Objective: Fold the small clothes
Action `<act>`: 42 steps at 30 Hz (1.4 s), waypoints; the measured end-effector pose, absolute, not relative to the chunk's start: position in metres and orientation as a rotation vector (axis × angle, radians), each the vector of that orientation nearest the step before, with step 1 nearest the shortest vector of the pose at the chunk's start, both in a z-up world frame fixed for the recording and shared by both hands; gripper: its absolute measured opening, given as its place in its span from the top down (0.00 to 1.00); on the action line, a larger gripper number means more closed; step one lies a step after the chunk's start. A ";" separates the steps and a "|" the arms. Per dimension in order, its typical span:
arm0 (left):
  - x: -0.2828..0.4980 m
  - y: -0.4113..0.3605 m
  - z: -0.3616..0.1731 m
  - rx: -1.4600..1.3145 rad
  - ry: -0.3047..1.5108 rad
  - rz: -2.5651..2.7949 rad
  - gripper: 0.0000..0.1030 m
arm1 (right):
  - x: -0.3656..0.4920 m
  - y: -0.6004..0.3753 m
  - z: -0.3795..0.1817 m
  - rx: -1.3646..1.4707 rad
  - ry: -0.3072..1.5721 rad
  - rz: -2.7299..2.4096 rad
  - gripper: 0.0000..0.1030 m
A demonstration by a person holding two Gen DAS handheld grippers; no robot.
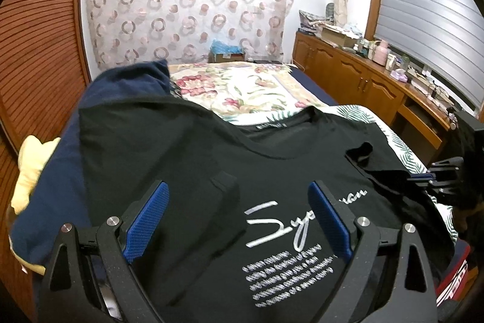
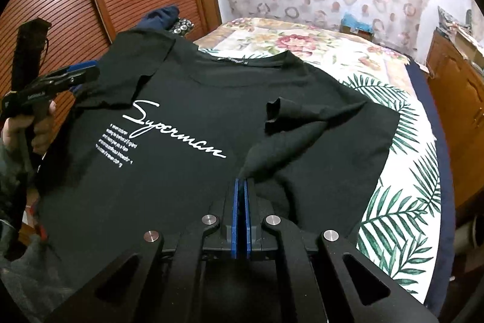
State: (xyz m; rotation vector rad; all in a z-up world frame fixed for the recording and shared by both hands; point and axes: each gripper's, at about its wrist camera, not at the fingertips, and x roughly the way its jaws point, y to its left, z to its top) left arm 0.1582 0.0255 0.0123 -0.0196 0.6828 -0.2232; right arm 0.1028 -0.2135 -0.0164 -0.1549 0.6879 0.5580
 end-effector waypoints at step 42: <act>0.240 0.130 0.001 -0.069 0.794 -0.114 0.79 | 0.247 -0.280 -0.036 -0.090 0.703 0.217 0.43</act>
